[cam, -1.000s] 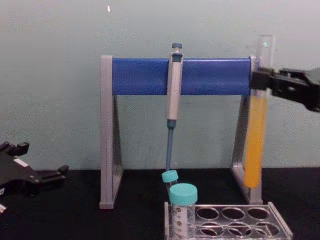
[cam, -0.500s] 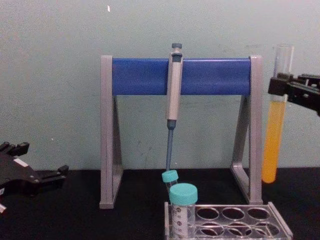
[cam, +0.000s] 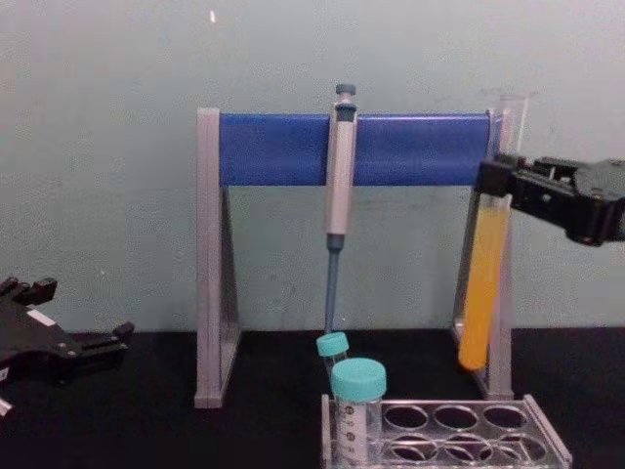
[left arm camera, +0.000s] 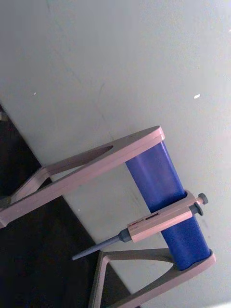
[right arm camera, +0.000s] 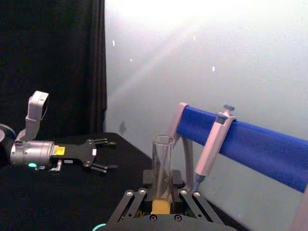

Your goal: Pick up the test tube from the test tube rack, shake it, then place it back into the test tube rack.

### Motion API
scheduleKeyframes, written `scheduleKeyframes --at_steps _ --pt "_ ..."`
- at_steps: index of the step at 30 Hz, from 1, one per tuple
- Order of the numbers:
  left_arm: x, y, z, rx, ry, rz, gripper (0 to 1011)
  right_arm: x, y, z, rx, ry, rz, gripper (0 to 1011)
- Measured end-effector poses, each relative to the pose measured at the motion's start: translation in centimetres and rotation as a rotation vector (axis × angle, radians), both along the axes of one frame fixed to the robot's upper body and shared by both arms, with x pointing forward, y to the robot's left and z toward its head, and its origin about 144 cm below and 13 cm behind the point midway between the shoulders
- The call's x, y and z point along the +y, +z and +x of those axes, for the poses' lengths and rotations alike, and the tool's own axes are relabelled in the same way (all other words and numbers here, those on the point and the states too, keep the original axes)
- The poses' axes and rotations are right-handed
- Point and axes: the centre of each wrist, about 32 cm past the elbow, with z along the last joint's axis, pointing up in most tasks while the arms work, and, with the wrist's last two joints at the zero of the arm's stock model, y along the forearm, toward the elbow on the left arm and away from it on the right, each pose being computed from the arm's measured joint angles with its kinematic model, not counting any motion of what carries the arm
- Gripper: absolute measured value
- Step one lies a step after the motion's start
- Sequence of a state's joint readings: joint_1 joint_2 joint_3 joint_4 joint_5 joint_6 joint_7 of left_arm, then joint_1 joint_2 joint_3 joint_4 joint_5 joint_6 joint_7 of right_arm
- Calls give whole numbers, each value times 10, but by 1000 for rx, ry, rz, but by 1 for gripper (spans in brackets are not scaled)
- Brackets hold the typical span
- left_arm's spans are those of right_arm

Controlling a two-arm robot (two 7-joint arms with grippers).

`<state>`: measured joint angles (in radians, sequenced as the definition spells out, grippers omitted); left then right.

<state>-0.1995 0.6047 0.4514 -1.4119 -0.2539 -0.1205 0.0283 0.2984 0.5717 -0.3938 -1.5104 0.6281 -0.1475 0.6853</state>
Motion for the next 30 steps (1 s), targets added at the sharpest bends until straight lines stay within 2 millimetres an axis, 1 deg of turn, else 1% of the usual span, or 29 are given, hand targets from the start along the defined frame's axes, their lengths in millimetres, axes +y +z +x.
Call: scheduleKeyframes --at_steps 15,30 --pt "0 0 0 0 0 0 1001 13 -15 4 52 14 -20 221" --pt "0 0 0 0 0 0 1001 16 -26 6 86 -6 -58 221"
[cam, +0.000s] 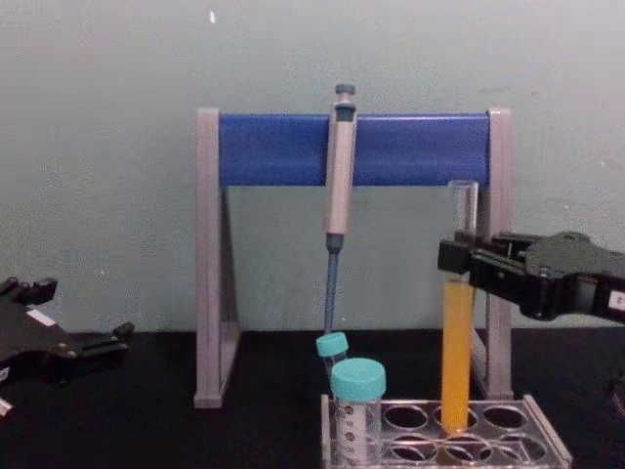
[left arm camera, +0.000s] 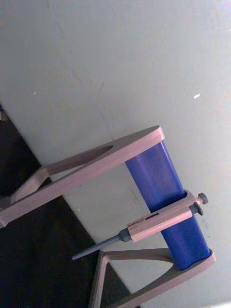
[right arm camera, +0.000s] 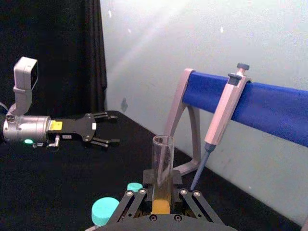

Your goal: Pick up the test tube from the test tube rack, shake it, then place it back into the test tube rack.

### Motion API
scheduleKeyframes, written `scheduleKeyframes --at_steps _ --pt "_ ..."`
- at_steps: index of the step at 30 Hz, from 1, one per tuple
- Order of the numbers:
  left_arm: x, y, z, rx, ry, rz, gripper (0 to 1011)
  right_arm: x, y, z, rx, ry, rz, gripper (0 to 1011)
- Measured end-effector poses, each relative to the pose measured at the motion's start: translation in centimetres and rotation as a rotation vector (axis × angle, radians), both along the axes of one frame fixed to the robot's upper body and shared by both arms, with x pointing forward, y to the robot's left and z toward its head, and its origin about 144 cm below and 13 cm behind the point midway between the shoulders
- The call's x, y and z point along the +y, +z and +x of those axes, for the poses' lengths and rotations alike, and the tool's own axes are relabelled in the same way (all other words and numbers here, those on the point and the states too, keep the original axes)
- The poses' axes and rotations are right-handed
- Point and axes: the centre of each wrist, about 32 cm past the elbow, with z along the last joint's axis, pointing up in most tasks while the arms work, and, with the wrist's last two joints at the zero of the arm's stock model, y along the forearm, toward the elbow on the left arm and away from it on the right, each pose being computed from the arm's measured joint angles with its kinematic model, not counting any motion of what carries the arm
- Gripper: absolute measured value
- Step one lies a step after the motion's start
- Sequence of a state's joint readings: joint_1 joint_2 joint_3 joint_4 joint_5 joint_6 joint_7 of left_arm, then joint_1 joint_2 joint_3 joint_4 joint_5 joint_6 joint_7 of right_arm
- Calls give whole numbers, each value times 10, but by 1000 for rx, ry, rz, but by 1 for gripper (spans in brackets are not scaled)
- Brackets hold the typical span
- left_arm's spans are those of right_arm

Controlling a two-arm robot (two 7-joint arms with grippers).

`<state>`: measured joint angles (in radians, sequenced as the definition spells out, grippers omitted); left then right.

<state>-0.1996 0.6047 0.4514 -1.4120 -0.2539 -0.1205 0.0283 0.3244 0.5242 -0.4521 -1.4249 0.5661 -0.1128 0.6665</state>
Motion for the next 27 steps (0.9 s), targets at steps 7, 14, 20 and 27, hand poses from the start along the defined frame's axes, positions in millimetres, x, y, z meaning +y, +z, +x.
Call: scheduleKeyframes --at_steps 7,14,20,27 --pt "0 0 0 0 0 0 1001 0 -4 1 15 -6 -21 221" --pt "0 0 0 0 0 0 1001 1 -7 2 25 -11 -39 221" --pt "0 0 0 0 0 0 1001 3 -10 3 35 -9 -52 221" --pt "0 0 0 0 0 0 1001 5 -13 3 46 -8 -70 221"
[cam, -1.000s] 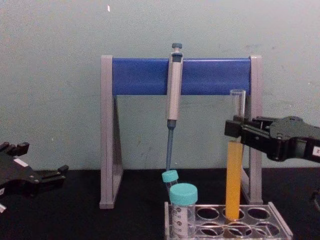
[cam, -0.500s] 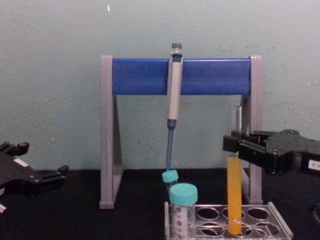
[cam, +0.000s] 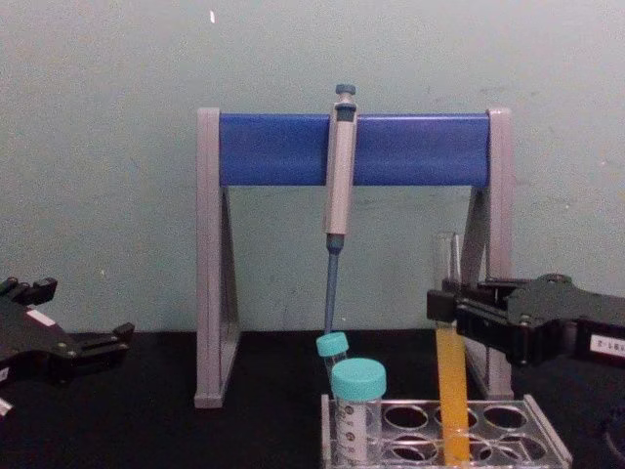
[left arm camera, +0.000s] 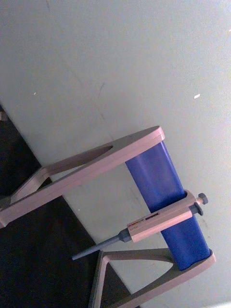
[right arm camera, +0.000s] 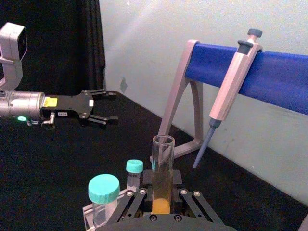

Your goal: Pick up the test tube from the test tube rack, shake it, then place it back into the test tube rack.

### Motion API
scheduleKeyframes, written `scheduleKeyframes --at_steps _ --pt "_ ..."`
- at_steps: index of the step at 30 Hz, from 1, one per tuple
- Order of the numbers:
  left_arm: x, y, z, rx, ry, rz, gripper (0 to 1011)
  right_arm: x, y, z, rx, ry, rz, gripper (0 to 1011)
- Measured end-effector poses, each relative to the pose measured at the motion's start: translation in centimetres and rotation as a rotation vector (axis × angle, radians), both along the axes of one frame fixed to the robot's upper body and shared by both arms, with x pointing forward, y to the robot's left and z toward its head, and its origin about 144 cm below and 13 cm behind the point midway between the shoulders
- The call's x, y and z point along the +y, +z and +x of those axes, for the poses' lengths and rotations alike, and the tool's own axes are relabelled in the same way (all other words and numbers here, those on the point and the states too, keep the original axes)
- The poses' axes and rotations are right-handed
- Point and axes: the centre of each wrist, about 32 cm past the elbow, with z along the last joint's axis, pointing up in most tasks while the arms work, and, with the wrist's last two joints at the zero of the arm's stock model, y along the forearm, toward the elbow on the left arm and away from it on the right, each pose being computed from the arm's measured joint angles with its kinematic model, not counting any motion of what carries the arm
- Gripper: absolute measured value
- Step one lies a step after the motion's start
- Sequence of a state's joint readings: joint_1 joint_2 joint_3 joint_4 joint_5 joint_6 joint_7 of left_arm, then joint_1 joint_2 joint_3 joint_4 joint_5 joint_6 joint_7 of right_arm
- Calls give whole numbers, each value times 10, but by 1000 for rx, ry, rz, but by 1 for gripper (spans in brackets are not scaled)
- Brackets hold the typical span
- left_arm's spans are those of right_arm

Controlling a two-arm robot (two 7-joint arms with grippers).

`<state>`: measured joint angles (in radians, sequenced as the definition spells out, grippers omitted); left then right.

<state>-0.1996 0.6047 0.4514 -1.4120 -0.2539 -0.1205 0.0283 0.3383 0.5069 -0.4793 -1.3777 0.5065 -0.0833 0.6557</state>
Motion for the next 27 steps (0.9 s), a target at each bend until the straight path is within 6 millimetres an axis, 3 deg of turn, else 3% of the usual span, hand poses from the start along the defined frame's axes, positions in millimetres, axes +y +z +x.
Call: scheduleKeyframes --at_steps 27 --pt "0 0 0 0 0 0 1001 0 -2 3 57 -6 -25 221"
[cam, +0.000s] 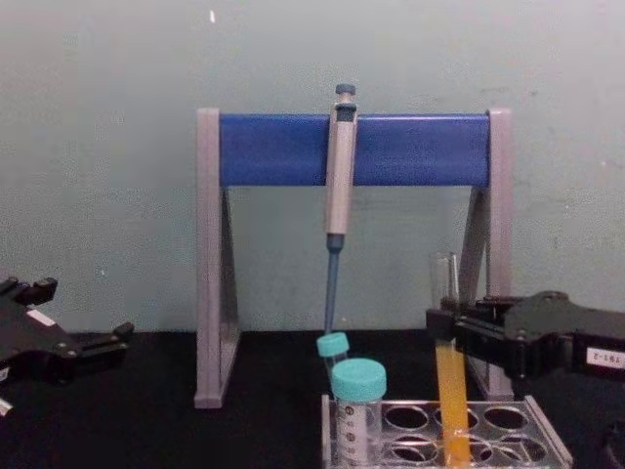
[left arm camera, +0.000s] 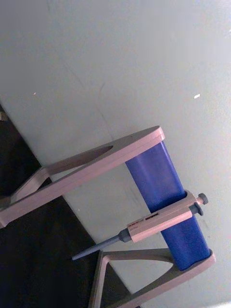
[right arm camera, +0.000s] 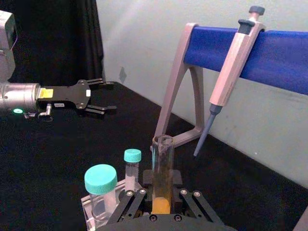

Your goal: Pick up the test tube from the test tube rack, shake it, then place it back into the test tube rack.

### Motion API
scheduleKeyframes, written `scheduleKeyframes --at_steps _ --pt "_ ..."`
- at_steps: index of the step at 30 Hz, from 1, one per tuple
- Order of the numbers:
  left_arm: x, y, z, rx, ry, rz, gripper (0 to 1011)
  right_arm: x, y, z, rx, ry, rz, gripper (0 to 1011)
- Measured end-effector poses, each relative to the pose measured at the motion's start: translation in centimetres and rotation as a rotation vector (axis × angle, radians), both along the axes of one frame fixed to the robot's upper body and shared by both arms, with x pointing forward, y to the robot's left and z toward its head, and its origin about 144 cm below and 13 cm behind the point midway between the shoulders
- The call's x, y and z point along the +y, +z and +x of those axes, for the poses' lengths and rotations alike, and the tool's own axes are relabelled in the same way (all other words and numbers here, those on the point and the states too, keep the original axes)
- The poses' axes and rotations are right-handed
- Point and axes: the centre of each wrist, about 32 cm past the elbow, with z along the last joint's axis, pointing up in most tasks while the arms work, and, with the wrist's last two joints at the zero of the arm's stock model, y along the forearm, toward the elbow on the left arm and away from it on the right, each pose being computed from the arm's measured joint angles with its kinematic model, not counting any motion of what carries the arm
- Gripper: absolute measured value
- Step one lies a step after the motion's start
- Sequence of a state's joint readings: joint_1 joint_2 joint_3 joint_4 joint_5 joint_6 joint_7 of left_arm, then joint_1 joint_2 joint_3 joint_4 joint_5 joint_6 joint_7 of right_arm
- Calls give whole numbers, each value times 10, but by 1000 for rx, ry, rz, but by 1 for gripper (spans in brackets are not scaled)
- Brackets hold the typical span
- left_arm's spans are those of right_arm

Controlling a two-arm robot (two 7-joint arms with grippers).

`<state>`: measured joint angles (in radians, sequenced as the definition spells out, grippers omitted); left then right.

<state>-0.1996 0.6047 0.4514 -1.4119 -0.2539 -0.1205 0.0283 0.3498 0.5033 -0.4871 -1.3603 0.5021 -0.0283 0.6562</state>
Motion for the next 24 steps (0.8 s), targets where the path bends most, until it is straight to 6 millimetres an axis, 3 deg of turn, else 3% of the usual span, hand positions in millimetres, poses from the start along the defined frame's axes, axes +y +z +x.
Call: scheduleKeyframes --at_steps 24 --pt "0 0 0 0 0 0 1002 0 0 0 0 1 1 238"
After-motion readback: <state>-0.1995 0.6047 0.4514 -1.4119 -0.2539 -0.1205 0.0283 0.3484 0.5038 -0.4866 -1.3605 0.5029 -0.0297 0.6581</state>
